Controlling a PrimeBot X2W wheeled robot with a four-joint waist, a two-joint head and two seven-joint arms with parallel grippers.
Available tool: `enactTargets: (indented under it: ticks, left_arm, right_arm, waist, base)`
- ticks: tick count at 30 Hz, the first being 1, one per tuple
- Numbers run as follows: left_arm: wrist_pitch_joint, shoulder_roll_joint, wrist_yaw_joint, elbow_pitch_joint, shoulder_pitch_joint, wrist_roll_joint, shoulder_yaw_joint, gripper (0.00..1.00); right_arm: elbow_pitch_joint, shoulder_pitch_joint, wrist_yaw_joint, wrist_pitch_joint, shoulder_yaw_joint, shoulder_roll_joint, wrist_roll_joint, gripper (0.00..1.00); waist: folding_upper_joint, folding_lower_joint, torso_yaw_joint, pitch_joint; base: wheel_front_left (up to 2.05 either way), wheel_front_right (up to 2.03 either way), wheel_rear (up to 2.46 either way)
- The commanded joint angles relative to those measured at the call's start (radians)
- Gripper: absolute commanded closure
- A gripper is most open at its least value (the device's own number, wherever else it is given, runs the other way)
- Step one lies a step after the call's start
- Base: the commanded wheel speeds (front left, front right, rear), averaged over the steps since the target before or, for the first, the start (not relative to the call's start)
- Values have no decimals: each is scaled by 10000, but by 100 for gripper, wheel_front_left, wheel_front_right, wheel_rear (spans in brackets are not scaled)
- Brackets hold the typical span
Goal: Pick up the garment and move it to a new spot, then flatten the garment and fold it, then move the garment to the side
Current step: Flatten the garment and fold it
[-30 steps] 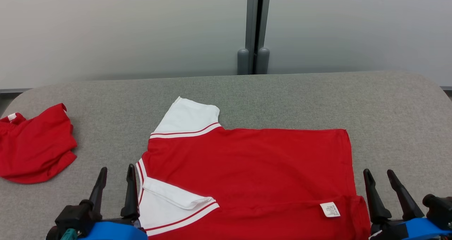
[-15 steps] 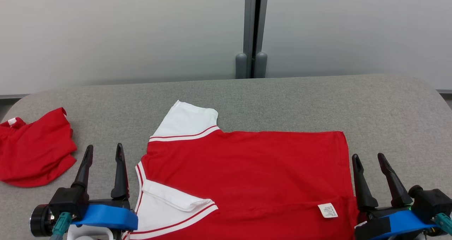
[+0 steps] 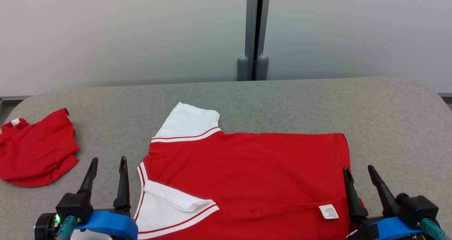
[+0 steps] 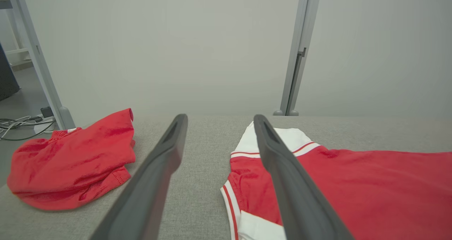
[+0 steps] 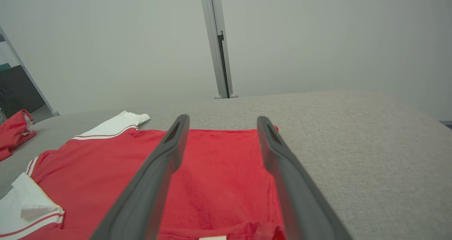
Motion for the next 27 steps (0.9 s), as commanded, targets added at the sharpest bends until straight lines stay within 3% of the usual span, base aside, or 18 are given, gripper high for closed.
enactTargets:
  ticks: [1,16,21,27]
  left_arm:
    - [-26,-10,-41,99,-144,56,113,0]
    - [-26,-134,-175,315,-533,146,353,0]
    - [-26,116,-309,535,-1787,93,214,0]
    - [381,524,-475,1273,-4130,-412,-278,0]
  right_arm:
    - [28,44,5,37,9,20,-92,0]
    - [93,-254,5,250,-144,-69,-76,0]
    - [-58,-1089,5,464,-278,-508,-193,0]
    - [108,-2648,5,1452,-234,-1067,-260,0]
  waist:
    - [-1,0,9,11]
    - [-1,0,-42,206]
    - [-1,0,-186,639]
    - [-1,0,-506,1566]
  base:
    - [0,0,0]
    - [0,0,0]
    - [0,0,0]
    - [0,0,0]
